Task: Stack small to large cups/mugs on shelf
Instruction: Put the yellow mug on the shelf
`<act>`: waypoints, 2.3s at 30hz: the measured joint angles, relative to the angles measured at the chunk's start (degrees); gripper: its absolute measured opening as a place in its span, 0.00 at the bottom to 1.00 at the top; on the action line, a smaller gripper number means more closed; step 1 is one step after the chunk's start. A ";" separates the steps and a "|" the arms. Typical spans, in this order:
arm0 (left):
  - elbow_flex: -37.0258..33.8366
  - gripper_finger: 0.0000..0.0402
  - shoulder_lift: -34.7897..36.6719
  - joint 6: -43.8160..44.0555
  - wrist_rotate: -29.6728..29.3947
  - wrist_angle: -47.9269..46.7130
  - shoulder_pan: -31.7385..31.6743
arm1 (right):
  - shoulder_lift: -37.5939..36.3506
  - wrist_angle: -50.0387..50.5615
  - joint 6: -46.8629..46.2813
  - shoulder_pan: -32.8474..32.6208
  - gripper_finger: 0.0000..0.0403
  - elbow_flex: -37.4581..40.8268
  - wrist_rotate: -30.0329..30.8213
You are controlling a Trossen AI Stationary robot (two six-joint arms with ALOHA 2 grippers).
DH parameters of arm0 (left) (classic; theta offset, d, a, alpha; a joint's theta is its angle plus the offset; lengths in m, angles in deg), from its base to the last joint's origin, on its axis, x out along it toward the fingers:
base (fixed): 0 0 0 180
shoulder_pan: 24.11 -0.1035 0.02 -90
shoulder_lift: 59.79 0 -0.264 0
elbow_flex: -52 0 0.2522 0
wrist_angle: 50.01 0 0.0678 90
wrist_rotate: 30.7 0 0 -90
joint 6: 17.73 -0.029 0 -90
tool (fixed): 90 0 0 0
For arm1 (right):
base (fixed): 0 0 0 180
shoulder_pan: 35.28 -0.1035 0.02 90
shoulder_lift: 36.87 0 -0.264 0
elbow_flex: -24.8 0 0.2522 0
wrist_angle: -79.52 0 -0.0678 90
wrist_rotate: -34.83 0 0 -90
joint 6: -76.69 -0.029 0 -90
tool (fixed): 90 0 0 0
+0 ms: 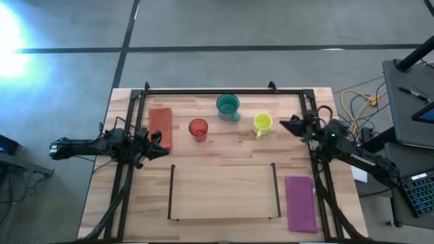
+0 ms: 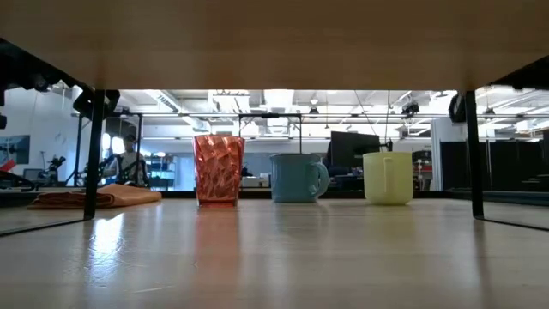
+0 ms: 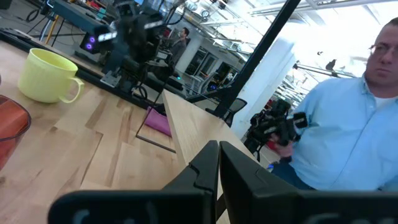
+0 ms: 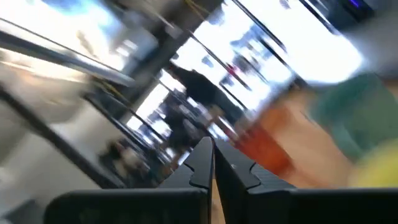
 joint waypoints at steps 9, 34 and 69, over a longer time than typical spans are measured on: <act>0.01 0.00 0.02 -0.01 0.00 0.00 0.00 | 0.24 -15.83 -19.28 0.00 0.02 -0.07 14.12; 0.02 0.00 0.02 0.00 0.01 0.00 0.01 | 16.87 -5.11 1.55 -0.02 0.07 -17.94 23.14; 0.00 0.00 0.00 0.00 0.01 0.00 0.01 | 73.58 65.09 14.93 1.90 0.49 -50.99 22.95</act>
